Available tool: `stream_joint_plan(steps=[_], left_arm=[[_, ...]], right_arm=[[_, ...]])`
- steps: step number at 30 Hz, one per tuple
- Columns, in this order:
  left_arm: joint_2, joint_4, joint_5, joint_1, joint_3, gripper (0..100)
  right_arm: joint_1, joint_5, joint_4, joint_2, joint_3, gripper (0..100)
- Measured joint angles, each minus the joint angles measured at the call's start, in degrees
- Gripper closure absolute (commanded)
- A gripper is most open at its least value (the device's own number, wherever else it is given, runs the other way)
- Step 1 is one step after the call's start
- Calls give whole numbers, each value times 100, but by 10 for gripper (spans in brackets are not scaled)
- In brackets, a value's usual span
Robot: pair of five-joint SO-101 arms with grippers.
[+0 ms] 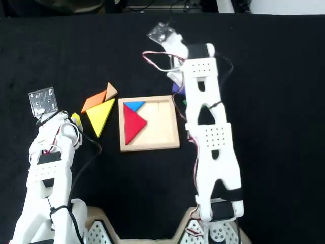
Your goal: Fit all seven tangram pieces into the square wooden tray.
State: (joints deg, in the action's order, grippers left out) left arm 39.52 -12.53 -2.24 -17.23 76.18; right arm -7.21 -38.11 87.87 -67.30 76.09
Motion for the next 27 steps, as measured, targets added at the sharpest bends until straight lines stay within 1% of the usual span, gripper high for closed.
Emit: stream_joint_plan(steps=[9,14,17,19,27], left_arm=[[0,0,0,0,0,848],[0,0,0,0,0,848],[0,0,0,0,0,848],[0,0,0,0,0,848],[0,0,0,0,0,848]], right_arm=[[9,193,44,-211,35,734],[-149,193,624,-220,510,736],[-273,193,1037,-220,1037,736],[-325,220,1108,-211,1292,736],[-554,343,1116,-695,1081,736]])
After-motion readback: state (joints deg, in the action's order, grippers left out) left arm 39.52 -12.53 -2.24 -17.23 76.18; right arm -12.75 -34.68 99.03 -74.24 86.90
